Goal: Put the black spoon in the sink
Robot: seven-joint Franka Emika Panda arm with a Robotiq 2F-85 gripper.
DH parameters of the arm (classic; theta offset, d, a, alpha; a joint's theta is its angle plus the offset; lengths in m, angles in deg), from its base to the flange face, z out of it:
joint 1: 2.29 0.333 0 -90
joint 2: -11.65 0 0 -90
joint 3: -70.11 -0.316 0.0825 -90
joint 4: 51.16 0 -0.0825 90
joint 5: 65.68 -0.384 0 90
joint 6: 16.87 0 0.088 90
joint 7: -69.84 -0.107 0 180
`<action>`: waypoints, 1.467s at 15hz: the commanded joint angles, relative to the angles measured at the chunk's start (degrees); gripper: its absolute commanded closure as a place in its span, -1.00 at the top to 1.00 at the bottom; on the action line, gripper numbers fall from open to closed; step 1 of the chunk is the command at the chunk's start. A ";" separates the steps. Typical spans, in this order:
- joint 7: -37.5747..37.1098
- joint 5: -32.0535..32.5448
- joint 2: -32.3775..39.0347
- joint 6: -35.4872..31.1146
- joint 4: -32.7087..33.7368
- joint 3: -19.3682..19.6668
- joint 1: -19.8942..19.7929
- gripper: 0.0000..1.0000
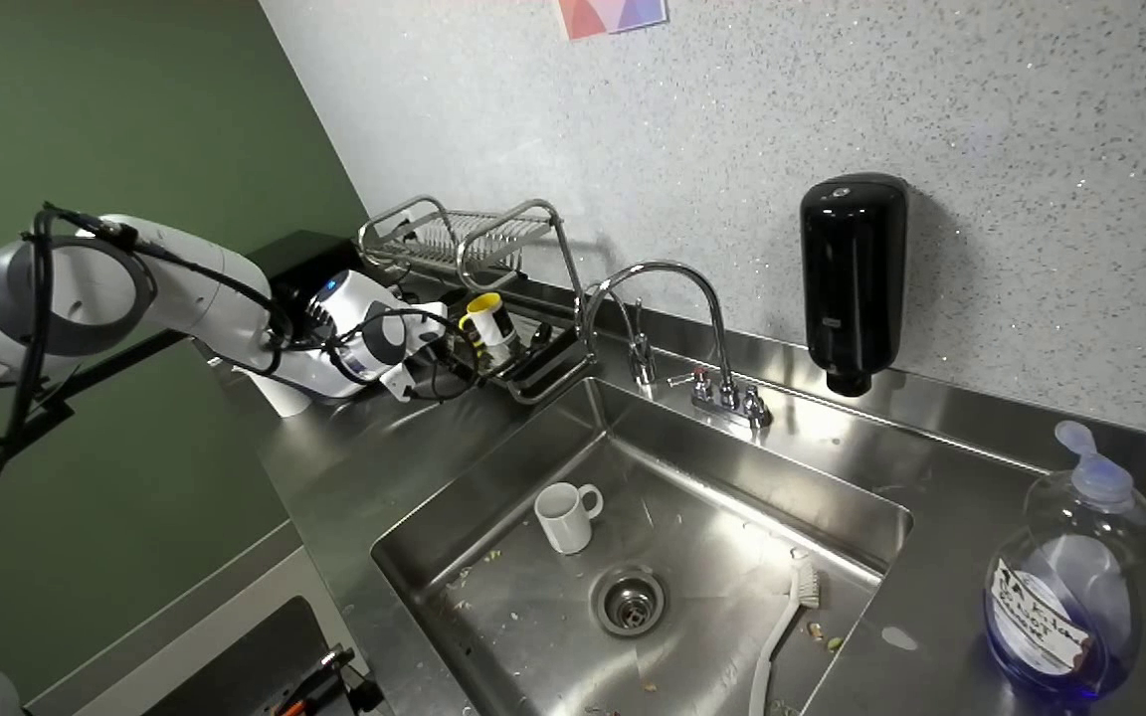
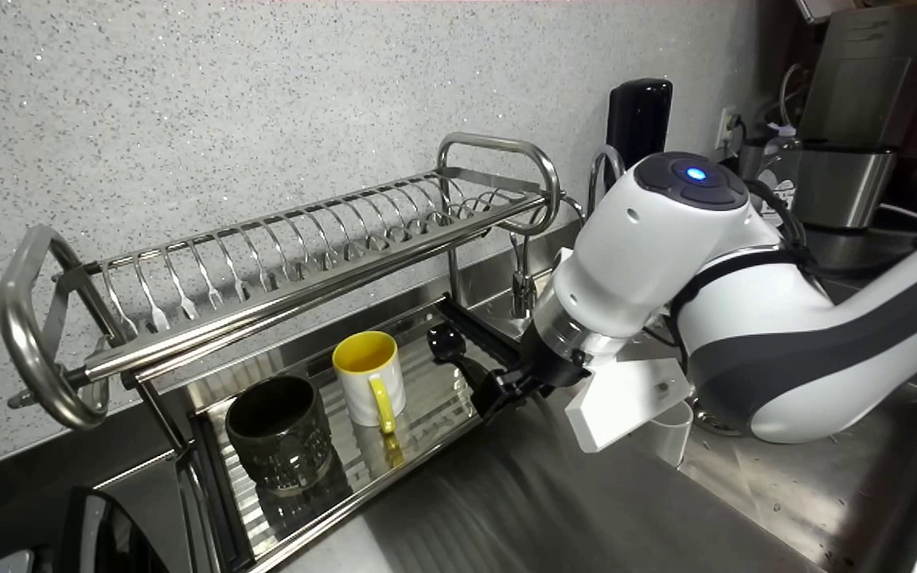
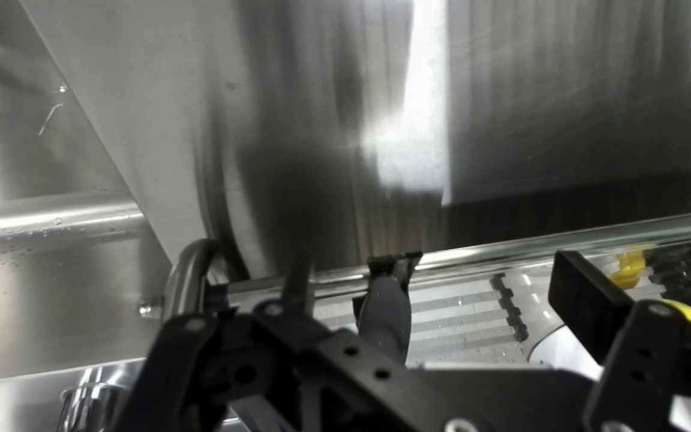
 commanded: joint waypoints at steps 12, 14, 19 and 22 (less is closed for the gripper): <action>2.12 -5.11 5.12 -0.61 6.35 2.83 1.96 0.00; 2.04 -5.09 5.11 -0.60 6.42 3.05 2.12 -0.31; 1.64 -4.90 4.70 -0.72 5.69 4.51 3.29 -0.99; 1.29 -4.93 4.02 -0.69 4.69 4.84 4.24 -0.90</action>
